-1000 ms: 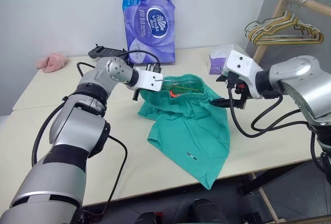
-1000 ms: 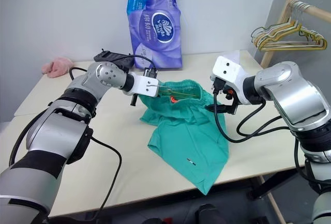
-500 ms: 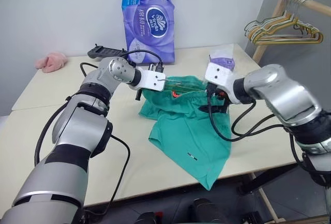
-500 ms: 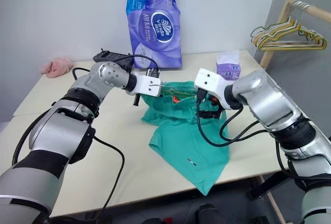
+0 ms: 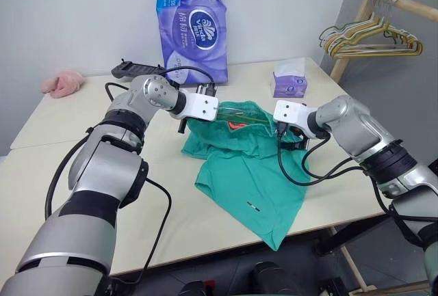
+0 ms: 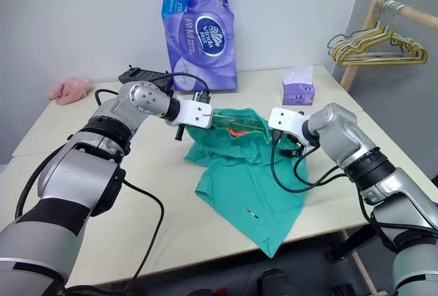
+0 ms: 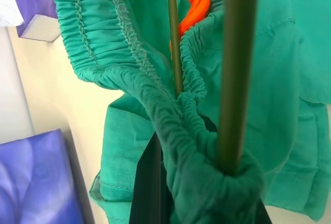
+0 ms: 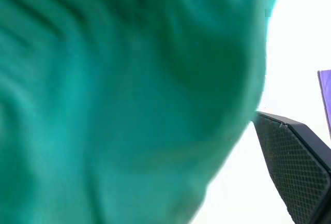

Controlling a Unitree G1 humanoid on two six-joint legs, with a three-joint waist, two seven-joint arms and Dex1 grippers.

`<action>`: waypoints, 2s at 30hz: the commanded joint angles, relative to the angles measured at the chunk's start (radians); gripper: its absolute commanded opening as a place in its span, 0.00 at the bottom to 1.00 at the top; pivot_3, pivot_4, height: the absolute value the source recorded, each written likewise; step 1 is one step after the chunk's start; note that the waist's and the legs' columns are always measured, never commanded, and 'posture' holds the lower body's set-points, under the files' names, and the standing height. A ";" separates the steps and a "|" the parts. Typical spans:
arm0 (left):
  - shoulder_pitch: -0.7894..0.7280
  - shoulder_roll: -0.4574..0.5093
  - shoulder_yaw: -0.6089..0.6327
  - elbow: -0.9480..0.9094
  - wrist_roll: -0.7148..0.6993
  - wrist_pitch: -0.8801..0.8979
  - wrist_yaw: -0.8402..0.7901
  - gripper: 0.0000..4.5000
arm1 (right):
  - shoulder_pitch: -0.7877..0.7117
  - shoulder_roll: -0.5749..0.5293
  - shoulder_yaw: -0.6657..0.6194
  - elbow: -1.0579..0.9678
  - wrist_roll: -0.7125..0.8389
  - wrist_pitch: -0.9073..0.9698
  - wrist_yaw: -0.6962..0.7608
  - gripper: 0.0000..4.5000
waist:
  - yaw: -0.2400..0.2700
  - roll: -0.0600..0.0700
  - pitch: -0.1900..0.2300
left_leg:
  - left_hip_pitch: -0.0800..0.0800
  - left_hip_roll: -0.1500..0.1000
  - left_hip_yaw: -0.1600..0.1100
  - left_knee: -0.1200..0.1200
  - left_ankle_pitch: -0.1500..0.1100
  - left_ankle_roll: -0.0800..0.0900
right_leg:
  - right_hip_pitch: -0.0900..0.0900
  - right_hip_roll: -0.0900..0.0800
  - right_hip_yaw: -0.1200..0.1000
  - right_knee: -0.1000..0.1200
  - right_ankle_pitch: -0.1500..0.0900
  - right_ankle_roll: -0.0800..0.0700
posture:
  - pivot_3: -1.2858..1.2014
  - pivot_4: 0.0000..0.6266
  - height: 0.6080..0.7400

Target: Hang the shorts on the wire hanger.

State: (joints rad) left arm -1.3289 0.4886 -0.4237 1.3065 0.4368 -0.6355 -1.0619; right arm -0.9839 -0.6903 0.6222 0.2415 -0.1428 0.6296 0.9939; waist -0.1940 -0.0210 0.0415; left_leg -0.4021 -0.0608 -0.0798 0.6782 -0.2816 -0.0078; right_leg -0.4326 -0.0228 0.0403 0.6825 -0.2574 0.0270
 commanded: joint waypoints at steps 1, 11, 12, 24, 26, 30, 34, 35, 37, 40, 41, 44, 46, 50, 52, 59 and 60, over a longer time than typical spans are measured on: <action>-0.034 0.010 0.043 -0.026 -0.033 -0.004 -0.002 0.00 | -0.011 0.023 -0.018 0.011 -0.032 -0.046 0.019 1.00 | -0.001 0.000 0.000 | 0.000 0.000 0.000 0.000 0.000 0.000 | 0.000 0.000 0.000 0.000 0.000 0.000 | 0.45 0.04 1.00; -0.034 0.012 0.047 -0.027 -0.038 0.000 -0.008 0.00 | 0.001 0.067 -0.077 -0.011 -0.039 -0.065 0.050 0.37 | 0.000 0.000 0.000 | 0.000 0.000 0.000 0.000 0.000 0.000 | 0.000 0.000 0.000 0.000 0.000 0.000 | 0.45 0.05 1.00; -0.034 0.012 0.047 -0.027 -0.038 0.000 -0.008 0.00 | 0.002 0.070 -0.080 -0.011 -0.042 -0.065 0.052 0.32 | 0.000 0.000 0.000 | 0.000 0.000 0.000 0.000 0.000 0.000 | 0.000 0.000 0.000 0.000 0.000 0.000 | 0.45 0.05 1.00; -0.035 0.011 0.052 -0.029 -0.043 0.000 -0.009 0.00 | 0.002 0.084 -0.098 0.002 -0.087 -0.062 0.049 0.00 | 0.000 0.000 0.000 | 0.000 0.000 0.000 0.000 0.000 0.000 | 0.000 0.000 0.000 0.000 0.000 0.000 | 0.45 0.05 1.00; -0.034 0.011 0.058 -0.030 -0.048 -0.007 -0.005 0.00 | 0.004 0.084 -0.108 0.000 -0.087 -0.064 0.043 0.00 | 0.000 0.000 0.000 | 0.000 0.000 0.000 0.000 0.000 0.000 | 0.000 0.000 0.000 0.000 0.000 0.000 | 0.45 0.05 1.00; -0.039 0.004 0.094 -0.028 -0.079 0.018 -0.039 0.24 | 0.008 0.082 -0.126 -0.011 -0.088 -0.060 0.043 0.00 | 0.000 0.000 0.000 | 0.000 0.000 0.000 0.000 0.000 0.000 | 0.000 0.000 0.000 0.000 0.000 0.000 | 0.45 0.05 1.00; -0.047 0.000 0.120 -0.029 -0.100 0.038 -0.081 0.52 | 0.005 0.076 -0.136 -0.013 -0.090 -0.058 0.038 0.00 | -0.001 0.000 0.000 | 0.000 0.000 0.000 0.000 0.000 0.000 | 0.000 0.000 0.000 0.000 0.000 0.000 | 0.45 0.05 1.00; -0.050 0.002 0.132 -0.029 -0.115 0.051 -0.109 0.59 | 0.006 0.073 -0.139 -0.014 -0.090 -0.056 0.038 0.00 | -0.001 0.000 0.000 | 0.000 0.000 0.000 0.000 0.000 0.000 | 0.000 0.000 0.000 0.000 0.000 0.000 | 0.45 0.05 1.00; -0.057 0.011 0.154 -0.031 -0.143 0.075 -0.169 0.72 | 0.010 0.066 -0.145 -0.016 -0.089 -0.055 0.036 0.00 | -0.002 0.000 0.000 | 0.000 0.000 0.000 0.000 0.000 0.000 | 0.000 0.000 0.000 0.000 0.000 0.000 | 0.44 0.05 1.00; -0.089 0.069 0.193 -0.036 -0.189 0.129 -0.305 0.93 | 0.046 0.030 -0.167 -0.053 -0.080 -0.035 0.046 0.00 | -0.003 0.000 0.000 | 0.000 0.000 0.000 0.000 0.000 0.000 | 0.000 0.000 0.000 0.000 0.000 0.000 | 0.44 0.05 1.00; -0.099 0.089 0.201 -0.038 -0.197 0.143 -0.334 1.00 | 0.061 0.017 -0.176 -0.069 -0.076 -0.026 0.050 0.00 | -0.004 0.000 0.000 | 0.000 0.000 0.000 0.000 0.000 0.000 | 0.000 0.000 0.000 0.000 0.000 0.000 | 0.44 0.05 1.00; -0.094 0.139 0.206 -0.049 -0.199 0.141 -0.373 1.00 | 0.118 -0.020 -0.214 -0.123 -0.055 0.007 0.055 0.00 | -0.006 0.001 0.000 | 0.000 0.000 -0.001 0.000 0.000 0.000 | 0.000 0.000 0.000 0.000 0.000 0.000 | 0.45 0.03 1.00; -0.078 0.158 0.211 -0.059 -0.204 0.138 -0.399 1.00 | 0.153 -0.040 -0.234 -0.157 -0.043 0.027 0.061 0.00 | -0.003 0.001 0.000 | 0.000 0.000 -0.001 0.000 0.000 0.000 | 0.000 0.000 0.000 0.000 0.000 0.000 | 0.45 0.03 1.00; -0.014 0.159 0.294 -0.103 -0.318 0.141 -0.473 1.00 | 0.241 -0.086 -0.304 -0.243 -0.014 0.060 0.047 0.00 | 0.003 0.001 0.000 | 0.000 0.000 -0.001 0.001 0.000 0.000 | 0.002 0.000 -0.001 -0.001 0.000 0.000 | 0.46 0.00 1.00; 0.026 0.140 0.353 -0.139 -0.391 0.158 -0.470 1.00 | 0.276 -0.093 -0.345 -0.280 0.005 0.089 0.025 0.00 | 0.004 0.002 -0.001 | 0.000 0.000 -0.001 0.001 0.000 0.000 | 0.001 0.000 -0.001 -0.001 0.000 0.000 | 0.46 0.00 1.00; 0.363 0.032 0.470 -0.588 -0.645 0.508 -0.397 1.00 | 0.379 -0.053 -0.580 -0.433 0.093 0.343 -0.108 0.00 | 0.003 0.005 -0.004 | 0.001 0.000 -0.001 0.001 0.000 0.000 | 0.002 0.000 0.000 0.000 0.000 0.000 | 0.46 0.00 1.00; 0.443 0.009 0.476 -0.714 -0.690 0.603 -0.363 1.00 | 0.397 -0.031 -0.637 -0.461 0.107 0.406 -0.140 0.00 | 0.003 0.008 -0.007 | 0.001 0.000 -0.001 0.000 0.000 0.000 | 0.002 0.000 0.000 0.000 0.000 0.000 | 0.46 0.00 1.00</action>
State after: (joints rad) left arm -0.9260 0.5164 0.0402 0.7319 -0.1764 -0.1486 -1.4663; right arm -0.5840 -0.7272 0.0838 -0.1615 -0.0589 0.9622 0.9058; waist -0.1905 -0.0129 0.0344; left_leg -0.4009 -0.0605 -0.0807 0.6783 -0.2815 -0.0085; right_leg -0.4296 -0.0228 0.0412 0.6817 -0.2576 0.0273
